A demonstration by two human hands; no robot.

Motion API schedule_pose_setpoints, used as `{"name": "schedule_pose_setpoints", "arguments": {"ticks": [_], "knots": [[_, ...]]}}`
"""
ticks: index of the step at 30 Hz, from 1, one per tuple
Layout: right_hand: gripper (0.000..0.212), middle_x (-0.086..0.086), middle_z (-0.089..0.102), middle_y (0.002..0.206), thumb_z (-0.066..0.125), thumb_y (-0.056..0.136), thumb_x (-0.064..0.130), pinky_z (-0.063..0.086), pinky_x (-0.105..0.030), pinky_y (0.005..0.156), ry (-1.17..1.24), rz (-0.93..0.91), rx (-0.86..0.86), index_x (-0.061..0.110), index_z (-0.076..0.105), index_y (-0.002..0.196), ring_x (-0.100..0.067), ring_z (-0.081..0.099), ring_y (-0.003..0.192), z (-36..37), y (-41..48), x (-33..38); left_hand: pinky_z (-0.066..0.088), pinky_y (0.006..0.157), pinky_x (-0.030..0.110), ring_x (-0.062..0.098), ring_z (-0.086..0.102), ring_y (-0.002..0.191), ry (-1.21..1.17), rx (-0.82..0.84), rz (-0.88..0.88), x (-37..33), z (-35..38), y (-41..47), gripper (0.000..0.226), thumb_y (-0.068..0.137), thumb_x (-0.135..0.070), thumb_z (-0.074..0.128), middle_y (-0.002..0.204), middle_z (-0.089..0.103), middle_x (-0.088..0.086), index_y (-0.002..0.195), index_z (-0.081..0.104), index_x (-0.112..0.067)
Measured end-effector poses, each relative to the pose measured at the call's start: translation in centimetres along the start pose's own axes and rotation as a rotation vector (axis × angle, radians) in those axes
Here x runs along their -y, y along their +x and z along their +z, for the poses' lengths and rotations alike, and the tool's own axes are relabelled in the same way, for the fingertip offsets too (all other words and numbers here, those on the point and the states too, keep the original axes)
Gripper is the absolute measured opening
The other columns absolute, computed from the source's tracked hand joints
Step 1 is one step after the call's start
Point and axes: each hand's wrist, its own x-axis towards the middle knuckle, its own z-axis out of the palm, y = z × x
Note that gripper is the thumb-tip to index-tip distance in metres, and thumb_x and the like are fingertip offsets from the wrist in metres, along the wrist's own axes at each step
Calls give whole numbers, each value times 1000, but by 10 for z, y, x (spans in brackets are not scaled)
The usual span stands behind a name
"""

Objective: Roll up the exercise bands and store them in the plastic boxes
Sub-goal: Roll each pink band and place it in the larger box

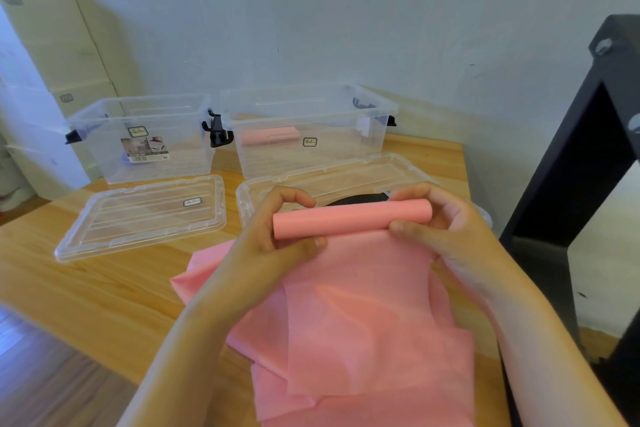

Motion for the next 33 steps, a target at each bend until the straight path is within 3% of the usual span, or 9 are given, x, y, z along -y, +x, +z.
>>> {"name": "schedule_pose_setpoints", "arguments": {"ticks": [3,6,10,15,18,22,25,29,33], "knots": [[32,10,69,87,76,60,14,49,-15,62,-17,-14,-41,20,69,90,-4,62,79,0,-1,0,49,67,25,13,59,77,21,-12,-16,-1,0,-1,34,70,-23,76,86,63,-5,99,61,-32],[30,14,69,82,76,64,8,49,-14,63,-46,-37,-69,22,69,89,-2,61,76,-1,-2,1,48,66,18,8,61,78,75,-45,-8,-1,1,-1,31,68,-41,76,90,65,-12,96,64,-35],[33,11,70,89,77,59,10,51,-16,69,-16,-49,-47,21,68,89,-4,63,83,-1,-1,0,47,64,16,3,61,77,58,-108,38,-1,5,3,26,71,-29,80,85,65,-16,93,67,-25],[36,9,70,88,82,62,10,51,-15,68,2,-21,16,18,68,94,-4,64,83,0,-1,0,50,77,19,2,61,88,94,-150,141,1,3,5,33,65,-12,77,90,66,-20,95,66,-21],[30,11,69,83,79,61,14,50,-14,66,-7,-49,-30,18,68,89,-3,63,78,-1,0,0,50,68,19,6,62,79,55,-122,73,-1,5,1,37,66,-16,84,85,67,-13,97,66,-23],[29,0,71,96,74,62,5,53,-20,78,-4,-92,15,14,67,89,-10,65,92,1,0,0,47,58,15,6,63,71,33,-148,-37,-5,8,-1,30,64,-38,79,88,70,-8,91,68,-31],[34,-4,70,100,74,61,1,54,-25,82,32,-68,52,14,66,91,-16,64,97,0,0,-3,47,62,14,3,61,74,73,-205,14,-6,8,1,30,60,-31,83,85,68,-12,86,68,-25],[36,7,69,93,82,64,10,52,-20,75,-5,-8,60,18,67,96,-8,64,89,0,1,-4,51,73,18,7,66,89,78,-225,95,-5,4,3,41,56,-13,90,97,73,-4,87,67,-25],[30,11,70,85,75,63,18,50,-15,69,-15,-25,-20,17,68,91,-3,64,80,3,0,-3,50,69,15,6,67,84,69,-213,42,-7,6,0,47,57,-19,83,94,73,-11,99,64,-23]]}}
